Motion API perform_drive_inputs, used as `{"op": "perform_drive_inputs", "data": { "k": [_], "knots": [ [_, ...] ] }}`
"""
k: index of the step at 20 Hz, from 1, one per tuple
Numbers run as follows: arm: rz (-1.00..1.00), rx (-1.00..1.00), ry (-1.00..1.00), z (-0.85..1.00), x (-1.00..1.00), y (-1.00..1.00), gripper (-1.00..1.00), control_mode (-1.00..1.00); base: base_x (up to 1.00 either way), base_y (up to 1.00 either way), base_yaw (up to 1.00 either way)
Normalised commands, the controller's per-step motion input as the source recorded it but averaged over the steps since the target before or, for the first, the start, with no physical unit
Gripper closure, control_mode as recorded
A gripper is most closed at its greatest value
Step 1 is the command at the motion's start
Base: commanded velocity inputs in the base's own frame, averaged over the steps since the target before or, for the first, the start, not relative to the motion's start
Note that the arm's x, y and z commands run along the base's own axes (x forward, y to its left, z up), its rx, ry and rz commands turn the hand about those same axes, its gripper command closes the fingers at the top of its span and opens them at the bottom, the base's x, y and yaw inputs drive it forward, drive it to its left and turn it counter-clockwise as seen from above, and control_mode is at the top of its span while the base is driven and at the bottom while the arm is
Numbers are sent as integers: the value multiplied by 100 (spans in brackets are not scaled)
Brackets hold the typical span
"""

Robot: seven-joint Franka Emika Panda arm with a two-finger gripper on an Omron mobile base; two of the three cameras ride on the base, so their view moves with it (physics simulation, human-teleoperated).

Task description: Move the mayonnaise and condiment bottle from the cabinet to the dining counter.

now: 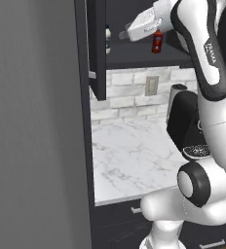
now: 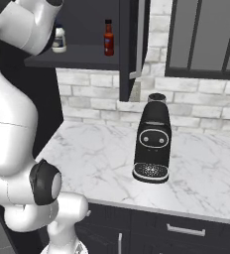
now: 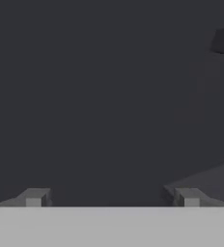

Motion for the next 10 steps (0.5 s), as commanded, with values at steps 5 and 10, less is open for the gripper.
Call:
{"op": "perform_drive_inputs", "data": {
  "k": [5,10],
  "knots": [
    [-21,0,12,0,42,-55,-100,-100,0,0,0],
    [-14,0,12,0,57,-12,-100,-100,0,0,0]
  ]
}}
